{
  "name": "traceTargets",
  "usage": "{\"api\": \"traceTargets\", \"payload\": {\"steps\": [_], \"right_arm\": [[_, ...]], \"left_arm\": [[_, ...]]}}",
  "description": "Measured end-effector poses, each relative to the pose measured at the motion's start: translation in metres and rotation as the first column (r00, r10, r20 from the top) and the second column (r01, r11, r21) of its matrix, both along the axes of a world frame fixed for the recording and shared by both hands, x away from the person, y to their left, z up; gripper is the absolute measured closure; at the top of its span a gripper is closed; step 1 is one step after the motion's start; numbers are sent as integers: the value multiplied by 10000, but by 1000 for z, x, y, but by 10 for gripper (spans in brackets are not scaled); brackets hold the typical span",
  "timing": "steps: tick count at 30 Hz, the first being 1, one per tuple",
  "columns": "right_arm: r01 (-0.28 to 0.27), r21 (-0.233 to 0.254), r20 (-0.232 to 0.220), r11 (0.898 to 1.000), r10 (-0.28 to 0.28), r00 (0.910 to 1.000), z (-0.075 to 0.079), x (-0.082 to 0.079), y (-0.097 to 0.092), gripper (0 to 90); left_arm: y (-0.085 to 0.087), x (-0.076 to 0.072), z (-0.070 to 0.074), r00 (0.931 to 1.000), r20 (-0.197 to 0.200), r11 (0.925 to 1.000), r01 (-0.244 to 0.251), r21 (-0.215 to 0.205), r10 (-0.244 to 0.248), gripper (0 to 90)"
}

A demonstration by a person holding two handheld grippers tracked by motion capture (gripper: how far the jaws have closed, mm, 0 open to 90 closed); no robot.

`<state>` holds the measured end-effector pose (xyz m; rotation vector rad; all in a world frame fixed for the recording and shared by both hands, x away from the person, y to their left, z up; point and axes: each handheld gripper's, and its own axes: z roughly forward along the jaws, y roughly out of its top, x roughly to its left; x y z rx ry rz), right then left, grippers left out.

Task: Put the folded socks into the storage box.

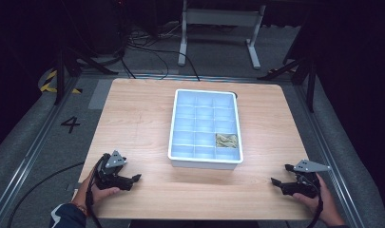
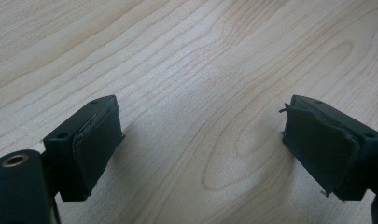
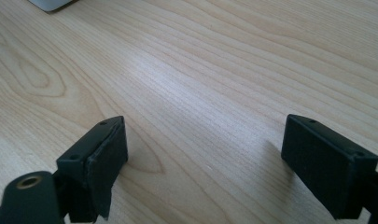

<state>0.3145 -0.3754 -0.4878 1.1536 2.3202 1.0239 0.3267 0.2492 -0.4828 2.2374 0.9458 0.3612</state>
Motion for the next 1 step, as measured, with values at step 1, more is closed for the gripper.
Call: {"api": "traceTargets", "payload": {"steps": [1], "right_arm": [[0, 0, 0, 10000, 0, 10000, 0, 0, 0, 147]], "left_arm": [[0, 0, 0, 10000, 0, 10000, 0, 0, 0, 117]]}}
